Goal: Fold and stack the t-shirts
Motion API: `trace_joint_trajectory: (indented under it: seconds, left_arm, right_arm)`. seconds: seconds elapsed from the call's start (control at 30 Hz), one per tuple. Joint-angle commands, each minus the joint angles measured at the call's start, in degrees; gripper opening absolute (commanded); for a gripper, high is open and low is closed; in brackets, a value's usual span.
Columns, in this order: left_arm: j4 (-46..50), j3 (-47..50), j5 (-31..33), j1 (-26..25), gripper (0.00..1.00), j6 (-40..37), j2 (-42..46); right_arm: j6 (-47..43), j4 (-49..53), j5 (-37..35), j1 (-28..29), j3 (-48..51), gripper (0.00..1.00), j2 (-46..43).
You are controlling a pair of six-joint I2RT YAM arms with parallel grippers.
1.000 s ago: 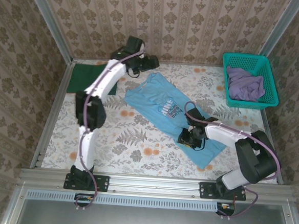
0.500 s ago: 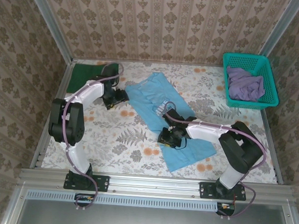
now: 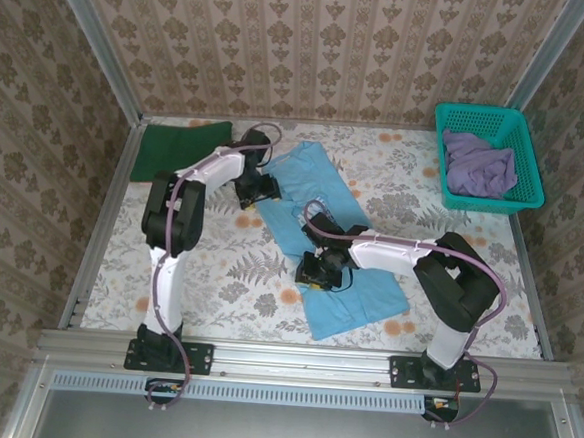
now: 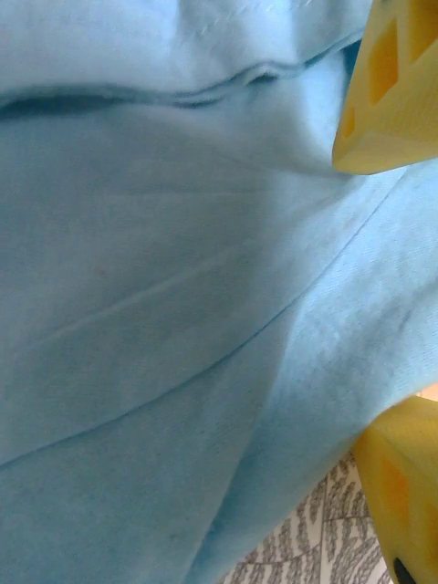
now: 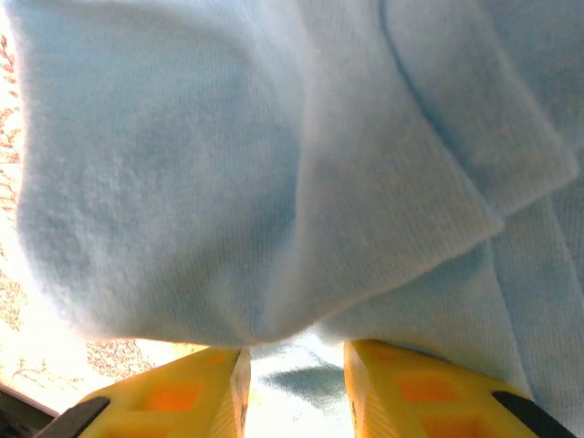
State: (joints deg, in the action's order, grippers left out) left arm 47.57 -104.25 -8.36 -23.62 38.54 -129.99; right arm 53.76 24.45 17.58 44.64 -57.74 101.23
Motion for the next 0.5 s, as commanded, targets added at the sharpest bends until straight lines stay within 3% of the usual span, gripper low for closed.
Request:
trace_joint_trajectory:
  seconds: [0.0, 0.3, 0.47]
  left_arm:
    - [-0.1, -7.4, 2.2, -0.7, 0.64, -2.4, -8.5]
    - [5.5, -48.6, -2.0, -0.9, 0.64, -4.9, -31.8]
    - [-6.6, -50.5, -5.3, -0.5, 0.64, -2.2, -33.7]
  right_arm:
    - [-2.8, 5.0, 1.9, 0.6, -1.6, 0.36, 0.6]
    - [-3.6, 4.5, 2.8, 0.4, -7.4, 0.36, 4.9]
    - [1.1, 0.3, 3.7, 0.5, -11.2, 0.36, 8.8]
